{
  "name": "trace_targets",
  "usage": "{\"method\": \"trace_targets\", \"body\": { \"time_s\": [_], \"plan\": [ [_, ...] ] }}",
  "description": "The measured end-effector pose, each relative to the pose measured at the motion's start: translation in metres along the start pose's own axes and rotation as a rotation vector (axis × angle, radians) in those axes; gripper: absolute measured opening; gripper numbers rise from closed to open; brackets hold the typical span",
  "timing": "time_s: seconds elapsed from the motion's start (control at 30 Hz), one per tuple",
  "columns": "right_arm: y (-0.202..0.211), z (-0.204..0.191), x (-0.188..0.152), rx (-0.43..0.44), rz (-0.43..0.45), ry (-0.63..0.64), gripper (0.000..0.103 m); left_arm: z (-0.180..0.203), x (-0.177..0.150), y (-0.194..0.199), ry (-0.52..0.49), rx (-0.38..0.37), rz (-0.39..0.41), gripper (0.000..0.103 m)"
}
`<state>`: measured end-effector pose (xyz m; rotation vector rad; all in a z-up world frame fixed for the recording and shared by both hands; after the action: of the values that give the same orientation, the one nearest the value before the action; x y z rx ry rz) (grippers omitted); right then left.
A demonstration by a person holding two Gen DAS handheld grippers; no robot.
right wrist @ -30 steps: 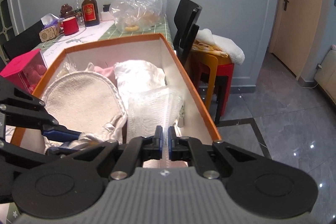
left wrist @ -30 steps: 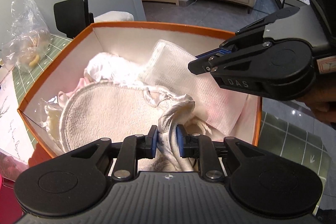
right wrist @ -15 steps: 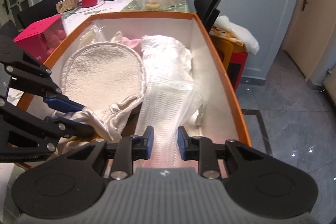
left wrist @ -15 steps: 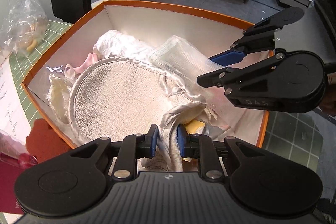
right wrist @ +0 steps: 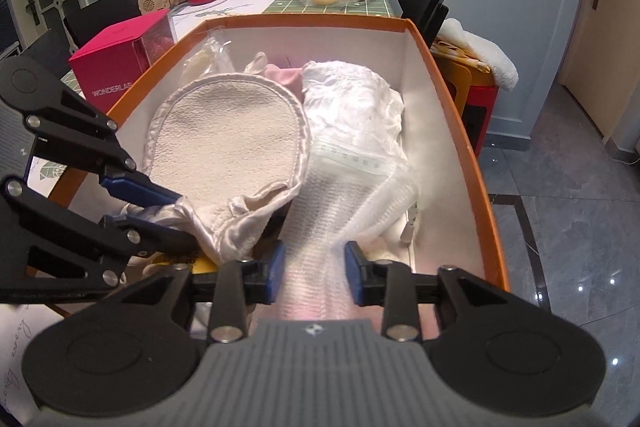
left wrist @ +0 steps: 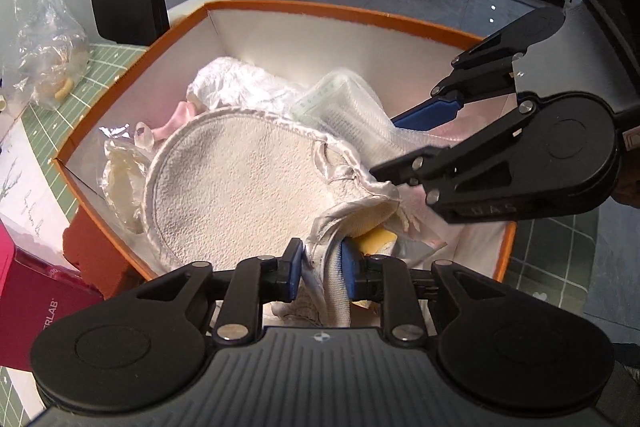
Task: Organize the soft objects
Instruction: 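Open both tools to drop the towel pad and mesh bag into the shoebox, then move the left tool to the orange crocheted ball and grasp it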
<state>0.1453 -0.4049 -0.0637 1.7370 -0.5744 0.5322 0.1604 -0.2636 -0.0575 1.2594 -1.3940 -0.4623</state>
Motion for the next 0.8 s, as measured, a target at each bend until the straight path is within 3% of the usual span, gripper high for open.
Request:
{"method": "trace_targets", "body": {
  "time_s": [0.03, 0.1, 0.17, 0.47, 0.8],
  "plan": [
    [0.004, 0.0, 0.0, -0.001, 0.016, 0.004, 0.044, 0.0, -0.002, 0.005, -0.001, 0.006, 0.018, 0.038],
    [0.013, -0.001, 0.002, -0.004, 0.048, -0.008, 0.044, -0.004, -0.004, 0.015, 0.009, 0.021, 0.067, 0.062],
    [0.022, -0.002, 0.002, -0.002, 0.074, -0.017, 0.044, -0.008, -0.008, 0.026, 0.032, 0.02, 0.117, 0.074],
    [0.063, -0.023, 0.003, -0.054, 0.226, 0.033, 0.045, -0.026, -0.026, 0.06, 0.081, 0.067, 0.196, 0.075],
    [0.086, -0.064, -0.011, -0.006, 0.323, 0.048, 0.052, -0.046, -0.097, 0.09, 0.167, 0.108, 0.176, 0.075]
  ]
}}
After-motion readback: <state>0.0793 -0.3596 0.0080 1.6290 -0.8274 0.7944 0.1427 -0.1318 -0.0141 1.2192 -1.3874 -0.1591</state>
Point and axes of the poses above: each gripper's, at about its wrist camera, not at the fingertips, and y roughly against the way its jaws point, z to its right, x to its top, the point moved 1 cm from there along -y, roughly the way its jaws point, and after that the axes turned 15 degrees about -y, right-handed, at the moved point
